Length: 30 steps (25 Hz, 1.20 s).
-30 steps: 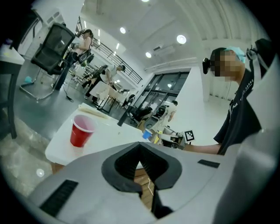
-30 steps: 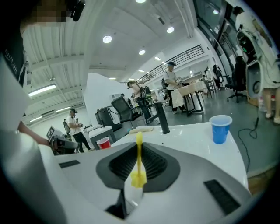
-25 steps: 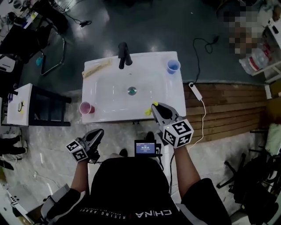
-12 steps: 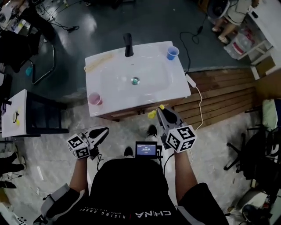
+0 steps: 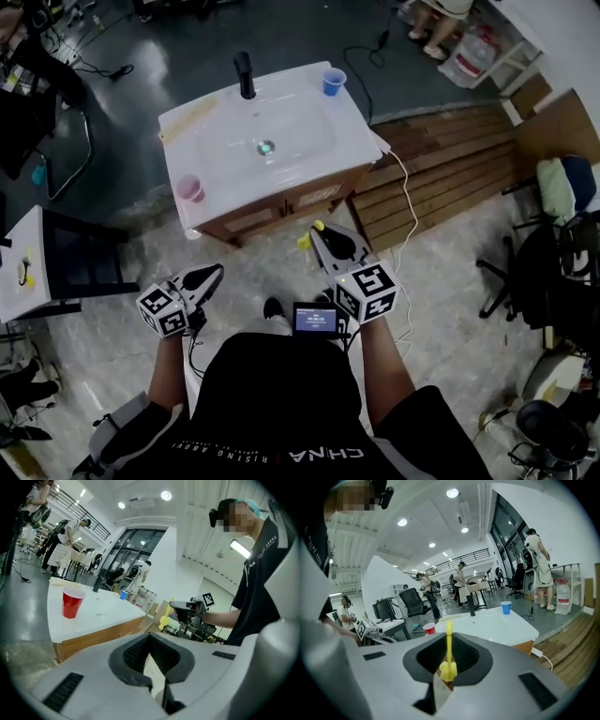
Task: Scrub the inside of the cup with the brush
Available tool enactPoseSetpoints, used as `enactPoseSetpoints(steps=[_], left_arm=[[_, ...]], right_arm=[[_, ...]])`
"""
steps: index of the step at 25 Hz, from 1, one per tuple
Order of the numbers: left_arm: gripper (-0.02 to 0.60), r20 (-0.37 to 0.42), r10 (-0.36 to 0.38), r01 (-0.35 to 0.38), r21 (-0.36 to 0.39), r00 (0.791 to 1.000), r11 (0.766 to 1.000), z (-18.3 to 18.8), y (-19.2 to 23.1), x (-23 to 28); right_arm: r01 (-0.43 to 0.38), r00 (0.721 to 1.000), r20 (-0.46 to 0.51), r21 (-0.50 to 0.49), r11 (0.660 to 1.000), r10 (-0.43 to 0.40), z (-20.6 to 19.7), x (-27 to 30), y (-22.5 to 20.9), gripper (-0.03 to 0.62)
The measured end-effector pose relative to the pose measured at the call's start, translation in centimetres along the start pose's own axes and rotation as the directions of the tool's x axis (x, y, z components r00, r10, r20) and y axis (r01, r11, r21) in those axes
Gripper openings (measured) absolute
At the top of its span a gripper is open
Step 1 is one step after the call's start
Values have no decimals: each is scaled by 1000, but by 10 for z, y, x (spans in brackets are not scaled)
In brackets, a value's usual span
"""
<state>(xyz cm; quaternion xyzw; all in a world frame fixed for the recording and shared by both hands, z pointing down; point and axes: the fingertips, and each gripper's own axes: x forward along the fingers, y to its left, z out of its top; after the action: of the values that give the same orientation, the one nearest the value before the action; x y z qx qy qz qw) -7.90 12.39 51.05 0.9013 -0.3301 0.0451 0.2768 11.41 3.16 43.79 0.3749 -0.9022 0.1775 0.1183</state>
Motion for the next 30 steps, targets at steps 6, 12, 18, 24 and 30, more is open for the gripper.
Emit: enactPoseSetpoints(steps=[6, 12, 18, 24, 30], left_arm=[[3, 20, -35, 35, 12, 999, 999, -2, -38, 18], [3, 58, -54, 55, -18, 997, 998, -13, -93, 43], [3, 39, -68, 68, -2, 997, 998, -34, -144, 59], [4, 25, -60, 59, 7, 998, 998, -50, -175, 64], [3, 35, -49, 48, 16, 998, 999, -62, -194, 61]], right_arm=[[-29, 1000, 5, -54, 998, 30, -3, -33, 10, 40], [-44, 999, 17, -50, 998, 45, -27, -82, 3, 40], [-55, 998, 25, -34, 998, 56, -48, -125, -1, 40], [-79, 996, 28, -32, 996, 80, -60, -153, -1, 40], [-98, 995, 18, -44, 994, 98, -69, -175, 5, 40]])
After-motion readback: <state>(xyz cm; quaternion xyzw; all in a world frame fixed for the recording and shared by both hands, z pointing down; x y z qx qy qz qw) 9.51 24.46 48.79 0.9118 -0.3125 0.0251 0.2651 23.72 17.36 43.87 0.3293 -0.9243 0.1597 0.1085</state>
